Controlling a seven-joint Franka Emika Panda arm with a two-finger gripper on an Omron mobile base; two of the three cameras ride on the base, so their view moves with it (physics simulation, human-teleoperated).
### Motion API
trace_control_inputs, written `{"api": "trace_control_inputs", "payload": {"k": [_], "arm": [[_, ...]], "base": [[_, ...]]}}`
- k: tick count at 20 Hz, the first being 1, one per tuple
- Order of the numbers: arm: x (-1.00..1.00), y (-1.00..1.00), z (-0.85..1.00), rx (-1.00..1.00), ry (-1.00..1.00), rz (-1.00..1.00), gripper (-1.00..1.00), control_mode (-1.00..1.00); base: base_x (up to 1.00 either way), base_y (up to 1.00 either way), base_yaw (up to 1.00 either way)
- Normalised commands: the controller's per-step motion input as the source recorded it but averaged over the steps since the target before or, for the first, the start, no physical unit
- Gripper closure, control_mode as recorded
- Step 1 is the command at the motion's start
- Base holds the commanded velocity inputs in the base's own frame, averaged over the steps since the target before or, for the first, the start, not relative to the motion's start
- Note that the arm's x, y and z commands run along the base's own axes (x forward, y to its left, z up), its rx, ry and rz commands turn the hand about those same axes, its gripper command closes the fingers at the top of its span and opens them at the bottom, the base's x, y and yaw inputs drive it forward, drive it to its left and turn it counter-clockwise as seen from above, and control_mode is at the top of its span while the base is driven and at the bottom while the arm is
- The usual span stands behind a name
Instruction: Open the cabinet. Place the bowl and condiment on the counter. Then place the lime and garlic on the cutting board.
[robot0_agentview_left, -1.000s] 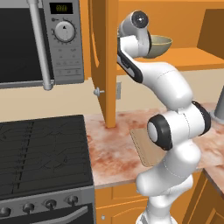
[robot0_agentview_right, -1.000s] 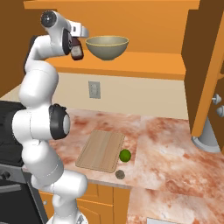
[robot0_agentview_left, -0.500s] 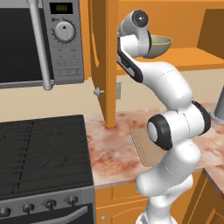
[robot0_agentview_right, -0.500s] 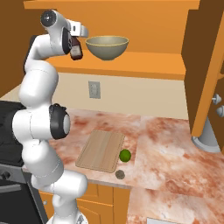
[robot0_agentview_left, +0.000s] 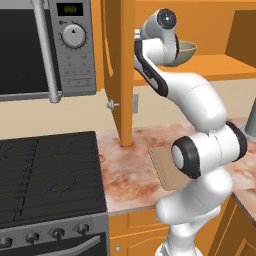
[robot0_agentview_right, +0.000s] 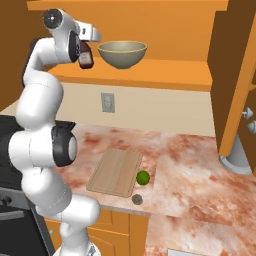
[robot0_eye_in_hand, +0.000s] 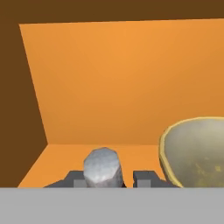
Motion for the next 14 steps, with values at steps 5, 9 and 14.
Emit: {"api": "trace_control_inputs", "payload": {"k": [5,9,14], "arm": [[-0.91,0.0,0.46,0.0,-0.01,0.0,1.0,-1.0],[-1.0,0.01,0.51,0.0,-0.02,0.0,1.0,-1.0],[-1.0,-0.28,0.42,0.07,-0.12,0.0,1.0,-1.0]], "base": [[0.0,0.0,0.0],[0.0,0.0,0.0],[0.0,0.0,0.0]]}}
